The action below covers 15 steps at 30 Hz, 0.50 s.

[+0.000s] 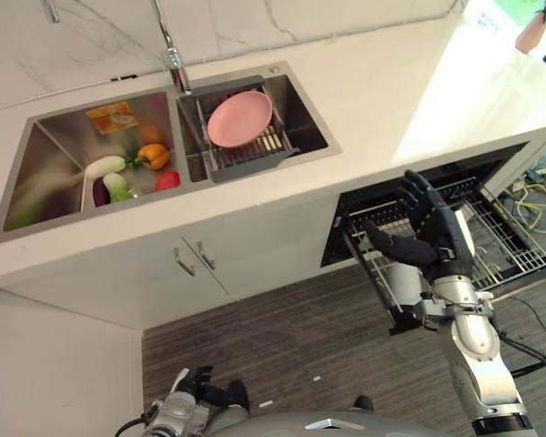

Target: Place the dishes in the dishwasher.

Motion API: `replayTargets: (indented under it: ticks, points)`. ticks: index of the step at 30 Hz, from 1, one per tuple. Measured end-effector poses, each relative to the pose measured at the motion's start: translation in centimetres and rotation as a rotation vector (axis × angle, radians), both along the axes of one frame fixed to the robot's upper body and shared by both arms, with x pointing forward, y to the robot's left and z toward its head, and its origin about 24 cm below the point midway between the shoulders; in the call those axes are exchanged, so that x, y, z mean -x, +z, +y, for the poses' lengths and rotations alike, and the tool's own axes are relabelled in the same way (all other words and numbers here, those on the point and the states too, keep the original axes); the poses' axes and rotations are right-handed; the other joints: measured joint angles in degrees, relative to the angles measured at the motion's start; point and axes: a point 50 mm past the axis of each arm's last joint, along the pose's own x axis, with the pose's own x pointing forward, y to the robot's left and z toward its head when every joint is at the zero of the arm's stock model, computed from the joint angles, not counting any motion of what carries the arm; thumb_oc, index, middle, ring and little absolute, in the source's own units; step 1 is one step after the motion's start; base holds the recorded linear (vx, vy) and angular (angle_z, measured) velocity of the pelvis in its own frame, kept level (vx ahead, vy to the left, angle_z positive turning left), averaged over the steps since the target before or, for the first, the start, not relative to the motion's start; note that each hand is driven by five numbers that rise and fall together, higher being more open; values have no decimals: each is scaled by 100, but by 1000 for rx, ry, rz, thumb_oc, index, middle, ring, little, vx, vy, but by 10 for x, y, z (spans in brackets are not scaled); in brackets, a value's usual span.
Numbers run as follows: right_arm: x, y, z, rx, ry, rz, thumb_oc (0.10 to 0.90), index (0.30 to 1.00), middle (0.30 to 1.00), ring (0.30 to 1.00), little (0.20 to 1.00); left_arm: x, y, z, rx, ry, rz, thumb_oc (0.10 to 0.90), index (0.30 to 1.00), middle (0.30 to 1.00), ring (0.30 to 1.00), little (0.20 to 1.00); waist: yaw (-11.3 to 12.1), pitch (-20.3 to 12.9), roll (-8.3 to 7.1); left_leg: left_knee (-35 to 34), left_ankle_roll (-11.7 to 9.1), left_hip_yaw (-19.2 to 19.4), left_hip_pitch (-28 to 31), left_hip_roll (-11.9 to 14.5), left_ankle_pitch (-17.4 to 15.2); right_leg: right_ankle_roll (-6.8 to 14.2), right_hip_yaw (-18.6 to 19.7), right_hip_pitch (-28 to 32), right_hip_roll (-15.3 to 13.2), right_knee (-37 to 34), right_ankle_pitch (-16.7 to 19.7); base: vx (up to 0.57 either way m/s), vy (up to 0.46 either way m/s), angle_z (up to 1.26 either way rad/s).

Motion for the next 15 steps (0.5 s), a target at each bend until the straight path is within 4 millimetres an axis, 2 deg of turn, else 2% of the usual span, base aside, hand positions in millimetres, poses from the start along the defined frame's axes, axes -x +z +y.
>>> replayTargets:
  ticks: [1,2,3,4,5,6,7,8,9,10,11,12,13,14,15]
  points:
    - [-2,3,-2,5,-10,-11,800,900,900,900,900,1,-1,-4,1,-31,18,800,900,900,900,900,-83,-10,20,3,96,-6,126,-128,-122,-57,269,-262,-173,704,43,103,237,14]
    - [-6,8,0,-3,-6,-34,800,900,900,900,900,1,-2,-4,0,-32,22,800,900,900,900,900,-141,13,0,12,185,13,251,-286,-236,-195,615,-524,-332,1304,143,104,183,12]
    - [-7,11,2,-10,2,-54,800,900,900,900,900,1,-2,-5,-9,-68,29,800,900,900,900,900,-187,21,4,-63,361,-36,387,-396,-329,-395,914,-748,-403,1827,395,129,140,10]
    - [-7,11,3,-21,10,-60,800,900,900,900,900,-3,-1,-5,-24,-116,28,800,900,900,900,900,-197,13,57,-195,490,-111,528,-434,-339,-291,1229,-995,-302,2191,310,157,106,27]
    - [-7,11,4,-23,18,-63,800,900,900,900,900,-5,0,-5,-36,-149,28,800,900,900,900,900,-232,27,92,-273,562,-207,563,-427,-338,-268,1424,-1139,-56,2390,74,138,54,37]
    - [-6,13,6,-21,32,-70,800,900,900,900,900,-10,2,-2,-53,-170,29,800,900,900,900,900,-262,106,146,-281,596,-323,558,-367,-359,-262,1675,-1269,425,2374,-311,87,32,30]
    - [-6,13,6,-21,32,-70,800,900,900,900,900,-10,2,-2,-53,-170,29,800,900,900,900,900,-262,106,146,-281,596,-323,558,-367,-359,-262,1675,-1269,425,2374,-311,67,-16,35]
    - [-6,16,8,-20,52,-83,800,900,900,900,900,-16,4,1,-65,-181,23,800,900,900,900,900,-248,221,220,-278,571,-416,567,-265,-339,-303,1795,-1404,995,1931,-689,93,-47,46]
    - [-7,19,10,-16,72,-100,800,900,900,900,900,-19,5,2,-72,-187,17,800,900,900,900,900,-261,276,197,-277,543,-528,610,-274,-356,-323,1740,-1691,1527,1054,-720,135,-43,62]
    - [-10,21,11,-16,80,-110,800,900,900,900,900,-21,5,0,-69,-194,14,800,900,900,900,900,-308,290,164,-277,539,-607,643,-297,-406,-280,1721,-1892,1712,720,-619,127,-48,75]
    - [-16,21,15,-17,94,-113,800,900,900,900,900,-22,6,3,-77,-197,15,800,900,900,900,900,-421,340,141,-277,505,-707,714,-350,-432,-186,1752,-2064,1834,353,-345,73,-26,48]
    - [-16,21,15,-17,94,-113,800,900,900,900,900,-22,6,3,-77,-197,15,800,900,900,900,900,-421,340,141,-277,505,-707,714,-350,-432,-186,1752,-2064,1834,353,-345,52,-67,64]
    - [-15,20,15,-20,89,-108,800,900,900,900,900,-22,6,3,-71,-203,16,800,900,900,900,900,-448,350,78,-277,464,-699,862,-444,-474,-263,1713,-2118,1816,199,-8,48,-92,69]
    - [-15,17,16,-22,94,-94,800,900,900,900,900,-17,5,2,-64,-194,18,800,900,900,900,900,-463,301,-28,-279,406,-656,1097,-550,-582,-538,1526,-2050,1711,237,468,94,-132,110]
    - [-13,12,16,-22,97,-75,800,900,900,900,900,-8,3,3,-62,-190,31,800,900,900,900,900,-482,102,-201,-280,339,-535,1294,-673,-796,-738,1420,-1911,1619,231,1046,166,-200,59]
